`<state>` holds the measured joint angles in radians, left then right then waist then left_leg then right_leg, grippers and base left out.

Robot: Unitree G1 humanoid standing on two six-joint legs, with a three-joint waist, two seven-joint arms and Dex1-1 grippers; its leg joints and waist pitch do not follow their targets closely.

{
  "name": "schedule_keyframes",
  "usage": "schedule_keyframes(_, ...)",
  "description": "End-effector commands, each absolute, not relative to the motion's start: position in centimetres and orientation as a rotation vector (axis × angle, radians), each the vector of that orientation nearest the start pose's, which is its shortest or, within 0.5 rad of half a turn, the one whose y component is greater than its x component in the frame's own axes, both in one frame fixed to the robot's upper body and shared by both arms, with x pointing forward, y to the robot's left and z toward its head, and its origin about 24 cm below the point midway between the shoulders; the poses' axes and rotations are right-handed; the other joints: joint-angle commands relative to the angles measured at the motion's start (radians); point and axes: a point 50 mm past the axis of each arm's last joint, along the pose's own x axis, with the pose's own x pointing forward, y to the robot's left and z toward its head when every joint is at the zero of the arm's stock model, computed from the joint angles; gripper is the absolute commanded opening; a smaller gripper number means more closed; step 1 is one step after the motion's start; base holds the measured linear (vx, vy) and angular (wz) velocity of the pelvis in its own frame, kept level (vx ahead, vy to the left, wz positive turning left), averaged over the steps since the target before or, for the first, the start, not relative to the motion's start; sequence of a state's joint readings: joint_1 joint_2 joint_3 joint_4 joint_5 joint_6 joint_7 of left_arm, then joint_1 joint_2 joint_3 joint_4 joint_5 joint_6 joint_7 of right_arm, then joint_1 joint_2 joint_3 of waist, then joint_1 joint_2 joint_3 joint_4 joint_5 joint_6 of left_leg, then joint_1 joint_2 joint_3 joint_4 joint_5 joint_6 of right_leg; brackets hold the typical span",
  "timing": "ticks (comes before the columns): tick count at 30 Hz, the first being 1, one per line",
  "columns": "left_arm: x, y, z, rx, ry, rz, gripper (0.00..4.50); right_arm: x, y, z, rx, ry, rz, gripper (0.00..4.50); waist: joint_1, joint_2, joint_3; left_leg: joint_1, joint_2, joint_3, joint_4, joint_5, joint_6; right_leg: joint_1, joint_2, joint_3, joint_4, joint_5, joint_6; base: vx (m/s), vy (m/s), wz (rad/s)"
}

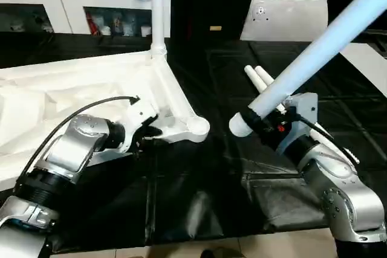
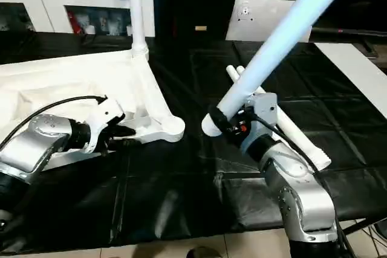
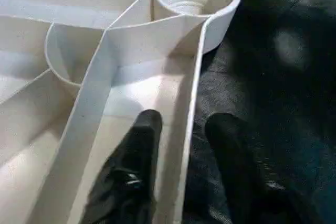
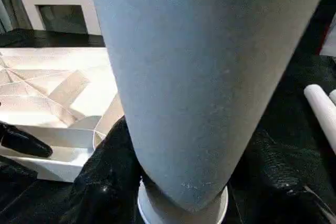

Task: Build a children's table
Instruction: Insert table leg to table base

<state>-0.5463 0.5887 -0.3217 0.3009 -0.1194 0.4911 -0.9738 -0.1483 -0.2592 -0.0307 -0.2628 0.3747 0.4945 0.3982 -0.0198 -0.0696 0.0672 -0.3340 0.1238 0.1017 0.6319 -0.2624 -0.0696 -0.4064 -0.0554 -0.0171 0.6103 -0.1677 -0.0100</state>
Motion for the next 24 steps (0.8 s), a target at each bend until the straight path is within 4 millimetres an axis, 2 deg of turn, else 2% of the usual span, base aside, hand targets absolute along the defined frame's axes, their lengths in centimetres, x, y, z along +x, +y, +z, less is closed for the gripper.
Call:
schedule_keyframes(1,31.8,17.6,7.9,0.436,0.582,-1.005,1.52,26.8,-15.8,10.2,0.085,0.075,0.512,1.91,0.002,0.017,-0.052,-0.02,0.071,-0.005,-0.095,-0.095,0.018,0.059,-0.076,0.044,-0.071,-0.296,-0.203,0.0,0.0,0.0)
schedule_keyframes(3,32.1,17.6,7.8,0.442,0.579,-0.995,1.16,26.8,-15.7,10.1,0.087,0.078,0.515,1.91,0.002,0.016,-0.053,-0.02,0.07,-0.005,-0.095,-0.094,0.018,0.059,-0.076,0.045,-0.073,-0.305,-0.197,0.0,0.0,0.0)
schedule_keyframes(4,32.1,17.6,7.7,0.45,0.583,-0.992,1.12,26.8,-15.7,10.1,0.087,0.078,0.516,1.91,0.003,0.02,-0.053,-0.019,0.073,-0.006,-0.095,-0.09,0.016,0.059,-0.079,0.045,-0.071,-0.298,-0.2,0.0,0.0,0.0)
schedule_keyframes(6,32.2,17.7,7.6,0.459,0.59,-0.99,1.06,26.8,-15.6,10.1,0.087,0.079,0.517,1.91,0.002,0.02,-0.054,-0.019,0.073,-0.006,-0.095,-0.087,0.017,0.058,-0.078,0.045,-0.07,-0.28,-0.207,0.0,0.0,0.0)
schedule_keyframes(8,32.2,17.7,7.5,0.462,0.593,-0.991,0.74,26.8,-15.6,10.1,0.087,0.078,0.518,1.91,0.002,0.02,-0.055,-0.02,0.073,-0.006,-0.096,-0.086,0.016,0.059,-0.079,0.045,-0.069,-0.274,-0.211,0.0,0.0,0.0)
schedule_keyframes(14,32.1,17.5,7.2,0.486,0.598,-1.023,0.21,26.9,-15.4,10.0,0.098,0.085,0.535,1.91,0.002,0.019,-0.053,-0.019,0.075,-0.007,-0.097,-0.111,0.013,0.058,-0.081,0.046,-0.073,-0.311,-0.206,0.0,0.0,0.0)
schedule_keyframes(15,32.1,17.5,7.2,0.485,0.598,-1.024,0.19,26.9,-15.4,10.0,0.101,0.086,0.538,1.91,0.003,0.015,-0.056,-0.019,0.076,-0.007,-0.097,-0.104,0.014,0.059,-0.082,0.046,-0.071,-0.309,-0.205,0.0,0.0,0.0)
schedule_keyframes(17,32.2,17.4,7.3,0.48,0.586,-1.03,0.06,26.9,-15.1,10.1,0.111,0.092,0.557,1.91,0.002,0.017,-0.056,-0.019,0.077,-0.007,-0.097,-0.097,0.014,0.057,-0.082,0.046,-0.07,-0.295,-0.211,0.0,0.0,0.0)
schedule_keyframes(18,32.2,17.3,7.4,0.476,0.579,-1.035,0.06,27.0,-15.0,10.0,0.117,0.098,0.569,1.91,0.002,0.012,-0.059,-0.019,0.078,-0.006,-0.096,-0.086,0.017,0.06,-0.082,0.045,-0.068,-0.275,-0.216,0.0,0.0,0.0)
schedule_keyframes(21,31.9,16.9,7.8,0.463,0.519,-1.111,0.02,27.0,-13.9,10.1,0.125,0.121,0.674,1.91,0.002,0.017,-0.06,-0.022,0.076,-0.007,-0.093,-0.052,0.03,0.064,-0.084,0.045,-0.064,-0.227,-0.233,0.0,0.0,0.0)
schedule_keyframes(24,31.2,16.5,8.0,0.466,0.463,-1.203,0.0,27.3,-12.7,10.0,0.075,0.152,0.793,1.91,0.001,0.014,-0.061,-0.021,0.076,-0.004,-0.092,-0.046,0.039,0.065,-0.083,0.045,-0.063,-0.211,-0.246,0.0,0.0,0.0)
